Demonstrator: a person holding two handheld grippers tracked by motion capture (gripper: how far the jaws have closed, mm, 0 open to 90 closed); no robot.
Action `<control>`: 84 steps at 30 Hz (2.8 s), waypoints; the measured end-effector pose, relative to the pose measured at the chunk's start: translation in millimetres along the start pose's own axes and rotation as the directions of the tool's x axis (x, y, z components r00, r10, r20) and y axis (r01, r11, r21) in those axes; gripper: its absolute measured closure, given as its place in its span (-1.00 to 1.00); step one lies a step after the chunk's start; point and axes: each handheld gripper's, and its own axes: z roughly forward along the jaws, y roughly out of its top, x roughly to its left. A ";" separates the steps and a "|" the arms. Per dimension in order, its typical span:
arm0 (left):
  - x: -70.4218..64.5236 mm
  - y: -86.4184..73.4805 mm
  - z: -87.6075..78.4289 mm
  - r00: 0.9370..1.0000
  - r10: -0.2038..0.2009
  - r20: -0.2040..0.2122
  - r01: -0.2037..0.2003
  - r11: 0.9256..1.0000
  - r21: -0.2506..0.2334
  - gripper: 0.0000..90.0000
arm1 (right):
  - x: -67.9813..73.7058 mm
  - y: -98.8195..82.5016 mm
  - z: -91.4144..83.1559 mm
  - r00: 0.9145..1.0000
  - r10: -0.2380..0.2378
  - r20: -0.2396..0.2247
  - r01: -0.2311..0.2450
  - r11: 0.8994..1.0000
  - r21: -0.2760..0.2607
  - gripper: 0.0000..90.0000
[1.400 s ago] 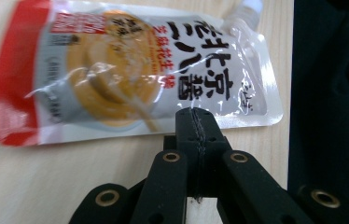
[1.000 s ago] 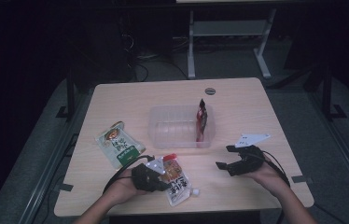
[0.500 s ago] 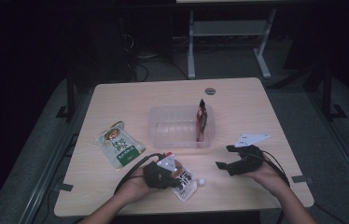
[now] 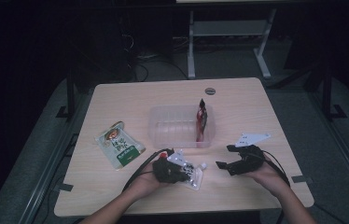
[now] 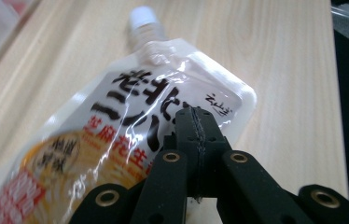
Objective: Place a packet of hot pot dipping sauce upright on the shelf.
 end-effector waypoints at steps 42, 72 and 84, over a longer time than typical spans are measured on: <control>34.5 -13.2 -21.8 0.994 -0.079 -0.069 0.078 0.997 -0.014 1.00 | 6.6 -2.0 20.5 0.992 0.020 -0.128 -0.012 0.998 0.066 -0.65; 31.4 -6.6 -12.5 0.988 -0.111 -0.110 0.119 0.990 0.070 1.00 | 28.7 4.3 63.9 0.955 0.141 -0.263 -0.098 0.980 0.170 -0.42; 31.5 -7.6 -12.7 0.987 -0.115 -0.110 0.122 0.990 0.065 1.00 | 34.8 11.1 79.3 0.939 0.166 -0.301 -0.118 0.978 0.172 -0.23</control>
